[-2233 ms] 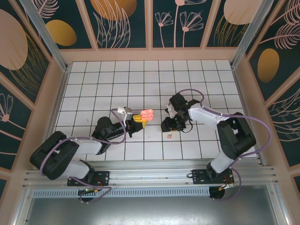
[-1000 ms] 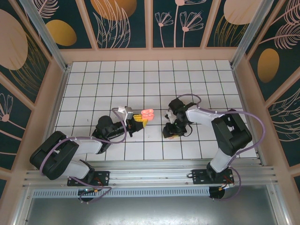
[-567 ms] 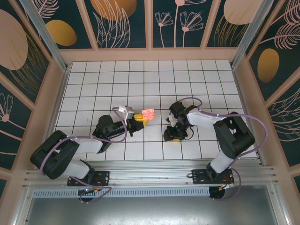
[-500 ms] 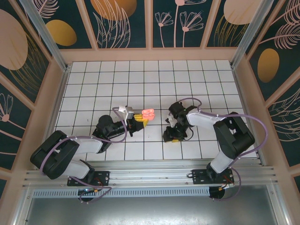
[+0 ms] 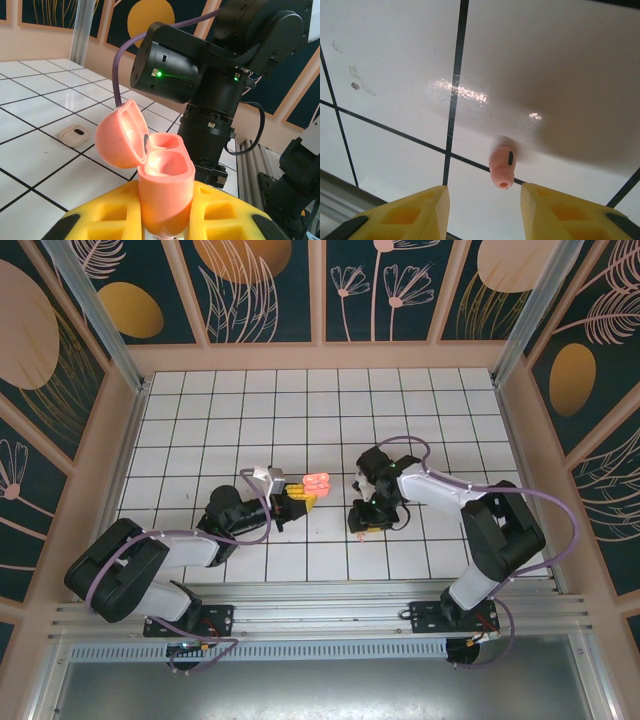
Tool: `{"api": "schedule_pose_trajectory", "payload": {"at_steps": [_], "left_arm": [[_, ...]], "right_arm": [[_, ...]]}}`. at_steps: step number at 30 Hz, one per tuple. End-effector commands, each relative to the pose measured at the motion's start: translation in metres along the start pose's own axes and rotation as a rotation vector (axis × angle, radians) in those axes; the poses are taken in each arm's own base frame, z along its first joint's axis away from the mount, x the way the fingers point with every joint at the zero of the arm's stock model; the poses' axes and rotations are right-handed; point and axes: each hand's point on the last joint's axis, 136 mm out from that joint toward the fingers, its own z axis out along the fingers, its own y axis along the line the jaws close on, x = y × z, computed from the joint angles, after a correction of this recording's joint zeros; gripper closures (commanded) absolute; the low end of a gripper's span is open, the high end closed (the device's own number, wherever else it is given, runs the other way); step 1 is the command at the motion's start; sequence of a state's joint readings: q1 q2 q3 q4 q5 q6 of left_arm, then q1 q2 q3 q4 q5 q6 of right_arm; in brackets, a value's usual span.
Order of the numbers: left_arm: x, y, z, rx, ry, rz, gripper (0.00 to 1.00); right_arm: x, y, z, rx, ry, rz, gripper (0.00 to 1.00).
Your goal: Insert the wireless bluetooth earbuds into the charging case
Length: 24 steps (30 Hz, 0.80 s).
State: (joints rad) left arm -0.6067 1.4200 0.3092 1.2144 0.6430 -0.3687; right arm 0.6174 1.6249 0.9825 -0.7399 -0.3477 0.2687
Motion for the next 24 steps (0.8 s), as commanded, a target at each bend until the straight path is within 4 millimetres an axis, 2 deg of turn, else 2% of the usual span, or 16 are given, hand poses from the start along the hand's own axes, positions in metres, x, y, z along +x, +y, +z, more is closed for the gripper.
{"api": "schedule_pose_trajectory", "payload": {"at_steps": [1, 24], "left_arm": [[-0.013, -0.003, -0.001, 0.009, -0.031, 0.027, 0.97], [-0.010, -0.002, -0.002, 0.002, -0.025, 0.022, 0.97]], "right_arm": [[-0.002, -0.004, 0.003, 0.048, 0.017, 0.004, 0.58], [-0.004, -0.011, 0.031, 0.103, 0.037, -0.004, 0.68]]}}
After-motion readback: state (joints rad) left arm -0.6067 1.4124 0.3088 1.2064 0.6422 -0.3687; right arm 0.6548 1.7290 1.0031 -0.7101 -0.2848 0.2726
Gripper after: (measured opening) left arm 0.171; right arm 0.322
